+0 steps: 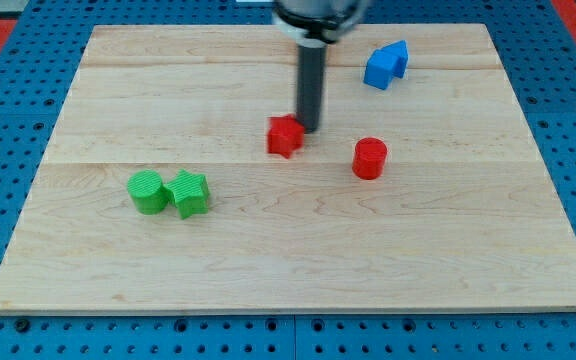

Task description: Move the red star diagonally top left to the green blocks

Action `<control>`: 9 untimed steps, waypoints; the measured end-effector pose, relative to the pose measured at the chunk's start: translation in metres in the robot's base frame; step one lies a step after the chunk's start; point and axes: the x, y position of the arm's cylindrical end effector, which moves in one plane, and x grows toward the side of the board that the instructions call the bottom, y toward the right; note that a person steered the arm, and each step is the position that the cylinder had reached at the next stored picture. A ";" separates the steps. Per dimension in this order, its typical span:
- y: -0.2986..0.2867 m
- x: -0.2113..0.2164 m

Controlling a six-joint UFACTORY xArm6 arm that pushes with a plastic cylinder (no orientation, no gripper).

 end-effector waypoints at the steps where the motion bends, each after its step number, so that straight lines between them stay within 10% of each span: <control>1: -0.022 0.039; 2: 0.005 0.066; 4: -0.151 0.039; 9: -0.142 0.018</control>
